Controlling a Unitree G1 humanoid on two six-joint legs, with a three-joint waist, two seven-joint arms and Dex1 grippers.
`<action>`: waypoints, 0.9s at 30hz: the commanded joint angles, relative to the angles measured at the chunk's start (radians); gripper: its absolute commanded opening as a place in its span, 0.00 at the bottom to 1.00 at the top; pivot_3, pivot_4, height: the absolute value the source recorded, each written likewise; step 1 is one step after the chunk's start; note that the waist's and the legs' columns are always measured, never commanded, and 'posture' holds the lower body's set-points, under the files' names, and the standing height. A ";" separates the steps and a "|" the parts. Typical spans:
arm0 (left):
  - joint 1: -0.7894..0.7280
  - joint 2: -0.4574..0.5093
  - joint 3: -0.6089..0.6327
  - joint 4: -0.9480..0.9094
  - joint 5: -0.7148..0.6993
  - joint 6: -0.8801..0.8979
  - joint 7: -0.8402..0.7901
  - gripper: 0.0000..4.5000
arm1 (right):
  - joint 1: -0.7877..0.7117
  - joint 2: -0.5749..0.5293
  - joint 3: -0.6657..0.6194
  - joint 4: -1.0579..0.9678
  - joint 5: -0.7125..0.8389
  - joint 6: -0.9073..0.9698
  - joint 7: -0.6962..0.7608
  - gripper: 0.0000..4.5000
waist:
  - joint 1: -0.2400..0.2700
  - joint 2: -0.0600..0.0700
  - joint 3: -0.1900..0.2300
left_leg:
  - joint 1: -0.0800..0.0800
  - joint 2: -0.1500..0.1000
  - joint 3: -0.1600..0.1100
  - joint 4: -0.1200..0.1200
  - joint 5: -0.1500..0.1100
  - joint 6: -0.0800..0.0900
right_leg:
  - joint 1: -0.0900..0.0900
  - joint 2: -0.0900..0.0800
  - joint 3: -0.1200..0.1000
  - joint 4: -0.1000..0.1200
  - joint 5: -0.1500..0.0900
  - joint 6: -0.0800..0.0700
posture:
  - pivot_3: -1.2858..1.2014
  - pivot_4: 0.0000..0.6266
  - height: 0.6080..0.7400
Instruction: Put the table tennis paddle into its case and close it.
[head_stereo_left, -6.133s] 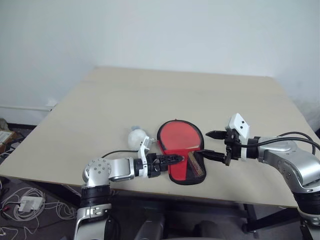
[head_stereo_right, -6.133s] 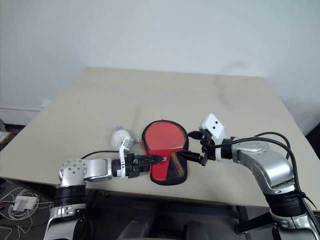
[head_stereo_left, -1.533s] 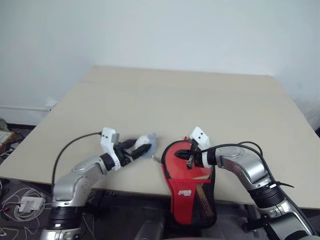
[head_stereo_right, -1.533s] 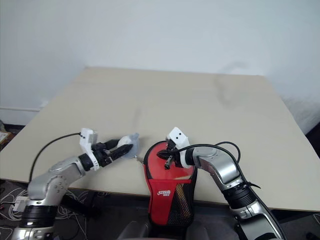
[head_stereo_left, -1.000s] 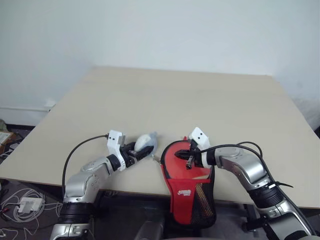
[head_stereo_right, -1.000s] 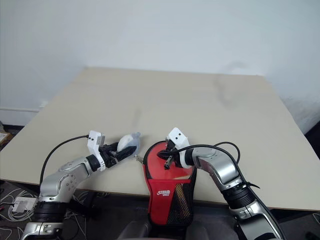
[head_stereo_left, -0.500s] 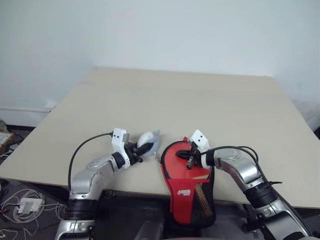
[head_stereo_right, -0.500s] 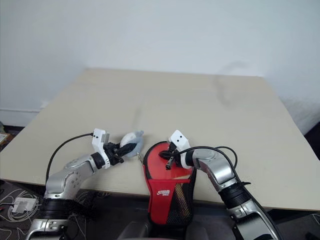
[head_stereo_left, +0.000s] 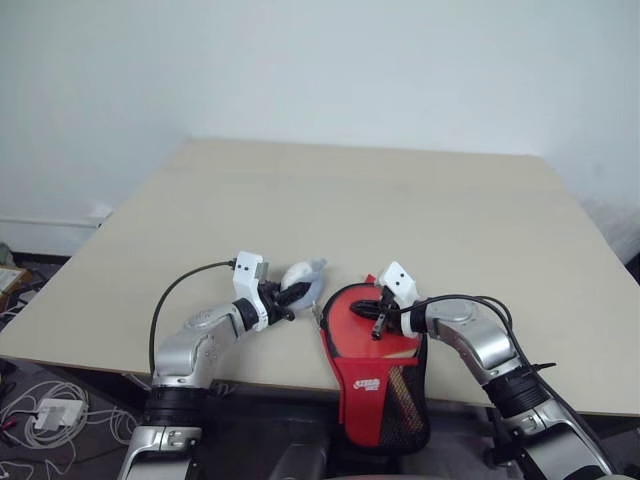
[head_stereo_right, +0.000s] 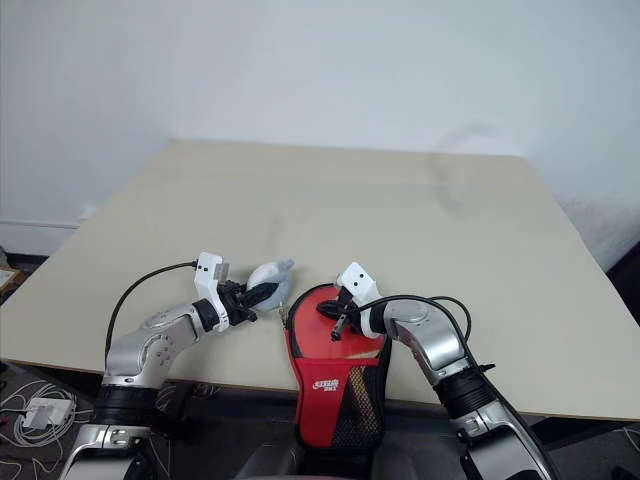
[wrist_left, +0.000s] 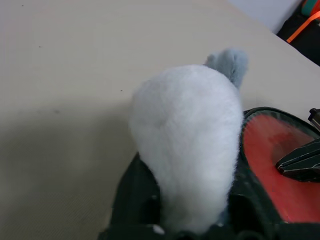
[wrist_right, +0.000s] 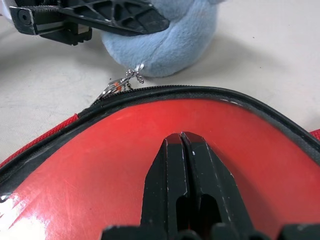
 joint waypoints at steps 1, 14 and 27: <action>-0.052 -0.012 -0.004 0.010 0.027 -0.028 0.012 0.07 | 0.022 0.001 0.029 0.059 -0.038 0.029 0.005 0.00 | 0.000 0.000 -0.001 | 0.000 0.000 0.000 0.000 0.000 0.000 | 0.000 0.000 0.000 0.000 0.000 0.000 | 0.52 0.00 0.75; -0.167 -0.042 -0.041 0.162 0.144 -0.089 0.026 0.07 | 0.028 0.008 0.028 0.064 -0.054 0.032 0.017 0.00 | 0.001 0.001 -0.008 | 0.001 0.000 -0.002 0.000 0.000 0.000 | 0.002 -0.001 -0.001 0.000 -0.003 0.004 | 0.52 0.00 0.75; -0.190 -0.048 -0.043 0.204 0.182 -0.113 0.022 0.07 | 0.029 0.013 0.026 0.068 -0.062 0.031 0.019 0.00 | 0.000 0.001 -0.009 | 0.001 0.000 -0.003 0.000 0.000 0.000 | 0.002 -0.001 -0.001 0.000 -0.003 0.005 | 0.52 0.00 0.75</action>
